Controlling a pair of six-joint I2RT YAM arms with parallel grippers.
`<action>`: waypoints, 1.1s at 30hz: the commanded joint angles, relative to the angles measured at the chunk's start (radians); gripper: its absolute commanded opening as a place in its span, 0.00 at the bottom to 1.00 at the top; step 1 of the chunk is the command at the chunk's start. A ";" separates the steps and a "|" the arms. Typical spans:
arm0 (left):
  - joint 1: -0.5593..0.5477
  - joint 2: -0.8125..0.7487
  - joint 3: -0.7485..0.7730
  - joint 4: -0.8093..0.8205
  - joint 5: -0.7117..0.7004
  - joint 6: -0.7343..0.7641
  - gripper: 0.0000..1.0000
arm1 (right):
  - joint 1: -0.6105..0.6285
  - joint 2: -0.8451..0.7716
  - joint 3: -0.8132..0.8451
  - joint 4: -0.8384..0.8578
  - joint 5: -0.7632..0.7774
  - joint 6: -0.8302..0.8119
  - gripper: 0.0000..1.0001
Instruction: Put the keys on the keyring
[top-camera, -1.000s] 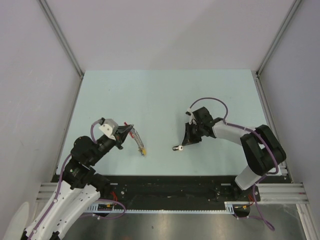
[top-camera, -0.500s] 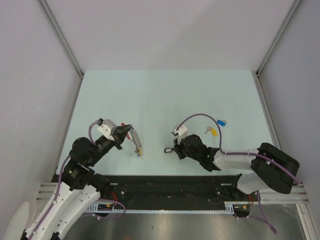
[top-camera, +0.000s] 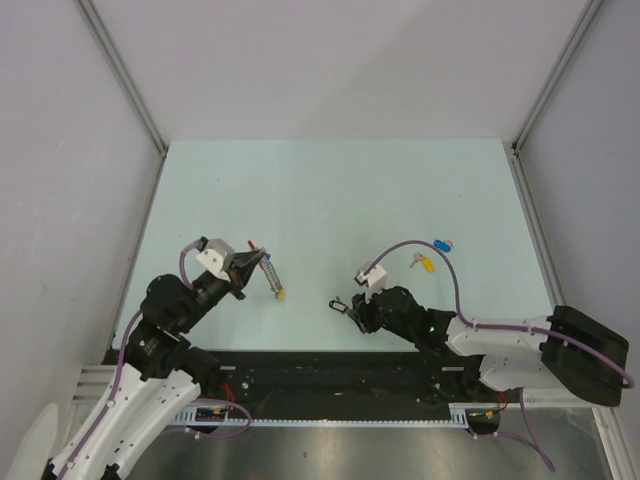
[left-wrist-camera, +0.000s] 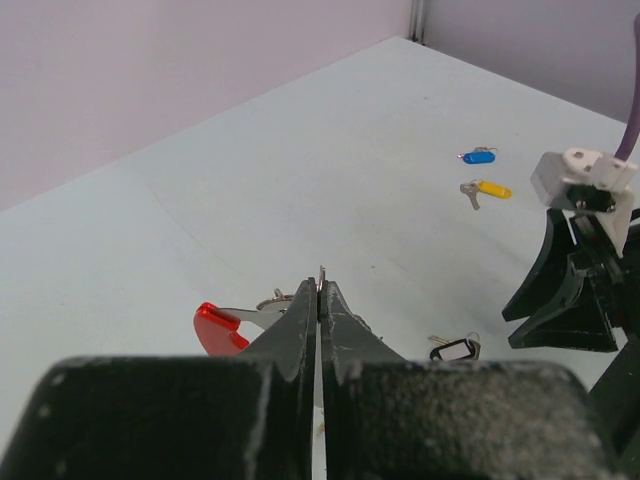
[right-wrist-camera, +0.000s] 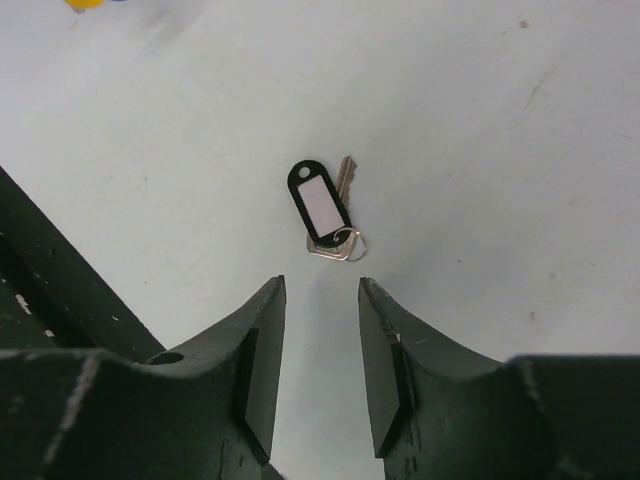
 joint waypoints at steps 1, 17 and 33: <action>0.007 0.002 0.007 0.052 0.000 -0.016 0.00 | -0.045 -0.089 0.092 -0.268 -0.046 0.048 0.41; 0.010 0.021 0.010 0.046 0.033 -0.013 0.01 | -0.298 0.273 0.494 -0.641 -0.587 -0.364 0.40; 0.010 0.033 0.012 0.044 0.044 -0.010 0.00 | -0.373 0.570 0.718 -0.809 -0.829 -0.646 0.36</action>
